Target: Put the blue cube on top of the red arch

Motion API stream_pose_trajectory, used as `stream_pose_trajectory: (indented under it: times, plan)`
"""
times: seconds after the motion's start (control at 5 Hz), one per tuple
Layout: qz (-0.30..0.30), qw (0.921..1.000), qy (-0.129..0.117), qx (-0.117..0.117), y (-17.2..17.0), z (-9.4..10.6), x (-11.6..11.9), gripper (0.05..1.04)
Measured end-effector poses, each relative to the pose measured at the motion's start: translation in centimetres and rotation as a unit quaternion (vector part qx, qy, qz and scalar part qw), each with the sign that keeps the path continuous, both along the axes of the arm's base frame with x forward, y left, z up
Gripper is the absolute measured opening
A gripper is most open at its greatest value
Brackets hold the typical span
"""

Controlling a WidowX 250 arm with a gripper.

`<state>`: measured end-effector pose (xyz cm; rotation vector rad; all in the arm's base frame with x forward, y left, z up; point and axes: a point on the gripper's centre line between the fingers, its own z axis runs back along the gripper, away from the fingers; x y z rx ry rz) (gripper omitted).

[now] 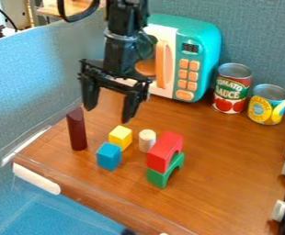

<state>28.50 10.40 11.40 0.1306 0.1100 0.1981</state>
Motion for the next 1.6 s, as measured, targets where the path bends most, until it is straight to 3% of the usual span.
stream_pose_trajectory:
  times: [0.2, 0.6, 0.8, 1.4, 1.6]
  plan:
    - [0.017, 0.9996, -0.012, -0.017, 1.1, -0.7, -0.1, 1.001]
    - [-0.012, 0.9988, -0.025, -0.041, -0.4, -3.5, 1.9, 1.001]
    - [-0.011, 0.9988, -0.012, -0.047, -0.4, -5.0, 2.2, 1.001]
    - [0.014, 0.9983, 0.037, -0.042, 1.3, -6.8, 1.2, 1.001]
    - [0.023, 0.9985, 0.039, -0.032, 1.4, -6.8, 1.1, 1.001]
